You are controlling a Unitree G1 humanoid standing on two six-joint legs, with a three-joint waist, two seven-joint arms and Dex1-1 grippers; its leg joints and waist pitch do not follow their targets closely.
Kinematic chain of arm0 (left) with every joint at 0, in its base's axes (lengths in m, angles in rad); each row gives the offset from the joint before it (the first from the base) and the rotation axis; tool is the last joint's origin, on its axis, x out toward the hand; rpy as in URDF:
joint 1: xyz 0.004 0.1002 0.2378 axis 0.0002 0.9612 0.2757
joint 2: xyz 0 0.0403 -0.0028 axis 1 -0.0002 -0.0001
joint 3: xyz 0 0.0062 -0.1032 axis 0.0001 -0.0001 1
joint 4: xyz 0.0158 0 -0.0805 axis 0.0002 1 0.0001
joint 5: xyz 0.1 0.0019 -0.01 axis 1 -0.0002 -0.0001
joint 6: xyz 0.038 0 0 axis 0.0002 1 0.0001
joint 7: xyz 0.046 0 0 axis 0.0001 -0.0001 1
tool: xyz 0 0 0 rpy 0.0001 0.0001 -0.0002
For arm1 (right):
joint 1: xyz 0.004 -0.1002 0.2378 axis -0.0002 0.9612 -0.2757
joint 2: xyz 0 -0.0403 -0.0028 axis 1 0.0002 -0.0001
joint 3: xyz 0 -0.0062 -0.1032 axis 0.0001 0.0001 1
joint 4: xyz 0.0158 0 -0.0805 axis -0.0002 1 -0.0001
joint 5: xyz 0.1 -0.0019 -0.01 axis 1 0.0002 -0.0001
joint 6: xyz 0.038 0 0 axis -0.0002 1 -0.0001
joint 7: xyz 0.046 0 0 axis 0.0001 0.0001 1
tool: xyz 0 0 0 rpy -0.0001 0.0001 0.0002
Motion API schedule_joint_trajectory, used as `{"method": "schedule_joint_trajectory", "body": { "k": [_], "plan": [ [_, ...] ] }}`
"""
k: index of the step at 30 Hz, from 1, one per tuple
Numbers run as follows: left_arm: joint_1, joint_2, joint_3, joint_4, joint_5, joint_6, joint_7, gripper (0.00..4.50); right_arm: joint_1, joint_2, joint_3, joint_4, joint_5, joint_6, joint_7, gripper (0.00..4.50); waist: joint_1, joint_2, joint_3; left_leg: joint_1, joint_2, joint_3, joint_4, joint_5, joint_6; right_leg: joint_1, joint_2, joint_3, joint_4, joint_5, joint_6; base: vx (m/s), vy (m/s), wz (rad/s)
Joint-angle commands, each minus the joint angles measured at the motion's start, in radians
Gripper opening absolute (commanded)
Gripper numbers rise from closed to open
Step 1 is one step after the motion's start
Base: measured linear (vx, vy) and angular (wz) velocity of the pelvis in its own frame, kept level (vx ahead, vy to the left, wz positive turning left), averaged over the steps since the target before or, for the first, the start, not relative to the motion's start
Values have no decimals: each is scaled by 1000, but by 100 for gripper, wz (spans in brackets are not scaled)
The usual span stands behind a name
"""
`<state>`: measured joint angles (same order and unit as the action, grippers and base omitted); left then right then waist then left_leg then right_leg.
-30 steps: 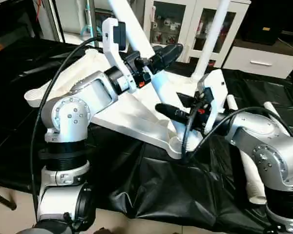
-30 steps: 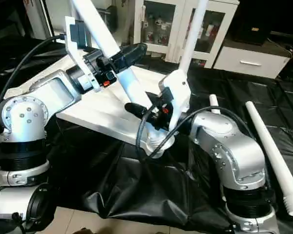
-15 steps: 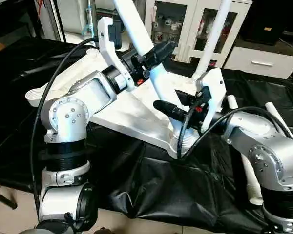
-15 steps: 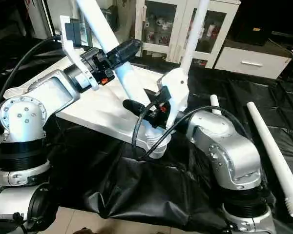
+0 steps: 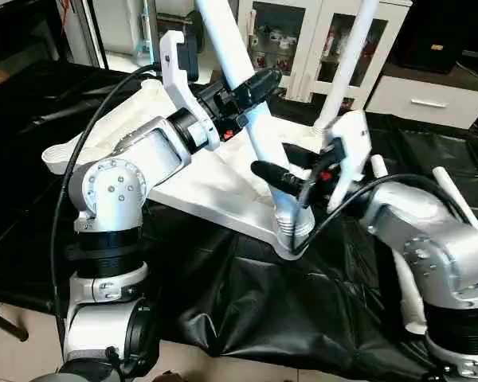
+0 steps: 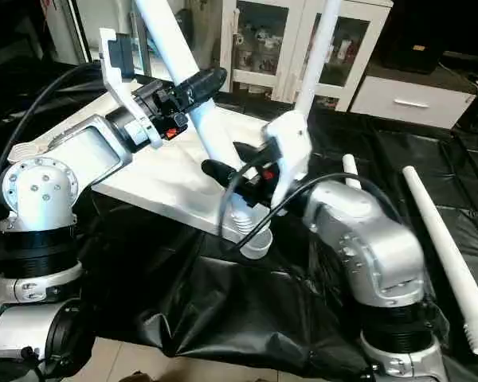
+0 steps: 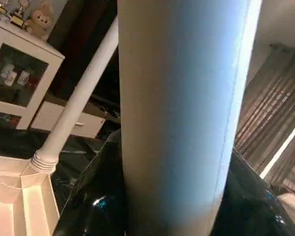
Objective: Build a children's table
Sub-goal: Pick table leg
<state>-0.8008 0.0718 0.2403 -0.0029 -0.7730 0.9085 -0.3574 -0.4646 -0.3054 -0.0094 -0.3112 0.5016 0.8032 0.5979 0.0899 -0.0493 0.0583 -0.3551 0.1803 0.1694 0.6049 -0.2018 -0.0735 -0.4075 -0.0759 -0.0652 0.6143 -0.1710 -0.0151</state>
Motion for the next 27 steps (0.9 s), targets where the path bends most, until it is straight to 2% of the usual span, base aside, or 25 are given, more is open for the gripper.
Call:
{"method": "schedule_joint_trajectory", "body": {
  "k": [1, 3, 4, 5, 7, 8, 12, 13, 17, 21, 22, 23, 24, 25, 26, 27],
  "plan": [
    [-31, 5, -9, 1, -4, -6, -6, 176, -17, -8, -66, -20, 58, 37, 7, 314, 1, 5, -71, 1, 35, -10, -68, -103, 1, 62, -55, 46, -67, -178, -140, 0, 0, 0],
    [-29, 7, -9, -1, -6, -4, -8, 175, -24, -10, -111, -17, 93, 59, 1, 335, 1, 5, -71, 0, 35, -9, -67, -92, 4, 62, -55, 46, -66, -165, -147, 0, 0, 0],
    [-26, 12, -10, -8, -11, 0, -12, 175, -36, -19, -170, -7, 135, 86, -7, 347, 0, 5, -71, 0, 34, -9, -67, -88, 5, 62, -55, 46, -67, -165, -149, 0, 0, 0],
    [-25, 15, -10, -12, -15, 2, -18, 175, -43, -32, -199, 4, 151, 99, -6, 358, 0, 2, -71, 1, 34, -8, -67, -89, 7, 63, -55, 46, -66, -172, -150, 0, 0, 0],
    [-23, 19, -12, -16, -20, 5, -25, 175, -52, -50, -228, 16, 169, 113, -6, 374, 1, 3, -70, 2, 33, -7, -66, -90, 5, 62, -54, 45, -68, -186, -149, 0, 0, 0],
    [-21, 21, -14, -18, -23, 7, -29, 175, -52, -76, -236, 31, 172, 121, 9, 376, 0, 7, -70, 2, 32, -7, -66, -93, 1, 62, -52, 45, -70, -191, -146, 0, 0, 0],
    [-20, 23, -23, -19, -36, 17, -46, 175, -37, -161, -212, 78, 164, 130, 89, 376, 0, 5, -71, 0, 31, -6, -64, -90, 5, 64, -54, 44, -72, -191, -150, 0, 0, 0],
    [-19, 24, -27, -22, -39, 19, -52, 175, -33, -174, -205, 87, 167, 131, 110, 376, 2, 1, -71, 0, 33, -6, -64, -91, 9, 66, -56, 44, -72, -197, -152, 0, 0, 0],
    [-8, 26, -33, -35, -47, 23, -61, 175, -18, -193, -173, 100, 173, 106, 174, 376, 2, -4, -71, -4, 33, -6, -62, -79, 25, 67, -58, 43, -72, -203, -157, 0, 0, 0],
    [0, 43, -49, -46, -53, 26, -92, 175, -14, -210, -129, 87, 162, 90, 206, 376, 2, -3, -71, -1, 36, -7, -62, -73, 30, 63, -57, 43, -72, -212, -160, 0, 0, 0],
    [12, 68, -82, -62, -44, 18, -145, 175, -14, -223, -104, 78, 167, 99, 229, 376, 1, -10, -70, -1, 37, -6, -63, -74, 32, 62, -57, 43, -74, -222, -157, 0, 0, 0],
    [12, 68, -82, -62, -44, 18, -145, 175, -14, -223, -104, 78, 167, 99, 229, 376, 1, -5, -70, 0, 38, -7, -63, -72, 30, 61, -58, 44, -70, -223, -157, 0, 0, 0],
    [23, 94, -118, -78, -34, 7, -202, 175, -13, -234, -78, 68, 169, 104, 251, 376, 0, -9, -69, 0, 38, -6, -63, -72, 30, 60, -57, 44, -71, -222, -157, 0, 0, 0],
    [23, 94, -118, -78, -34, 7, -202, 175, -13, -234, -78, 68, 169, 104, 251, 376, 2, -6, -69, 0, 38, -6, -64, -76, 29, 61, -58, 44, -71, -237, -152, 0, 0, 0],
    [28, 123, -156, -90, -24, 2, -265, 175, -10, -254, -43, 62, 162, 101, 287, 376, 1, -6, -68, 1, 38, -6, -64, -79, 28, 58, -58, 44, -73, -242, -149, 0, 0, 0],
    [28, 132, -169, -94, -22, 1, -287, 175, -9, -260, -31, 61, 158, 99, 297, 376, 4, -4, -69, 2, 39, -7, -64, -80, 27, 59, -58, 44, -72, -245, -147, 0, 0, 0]
  ]
}}
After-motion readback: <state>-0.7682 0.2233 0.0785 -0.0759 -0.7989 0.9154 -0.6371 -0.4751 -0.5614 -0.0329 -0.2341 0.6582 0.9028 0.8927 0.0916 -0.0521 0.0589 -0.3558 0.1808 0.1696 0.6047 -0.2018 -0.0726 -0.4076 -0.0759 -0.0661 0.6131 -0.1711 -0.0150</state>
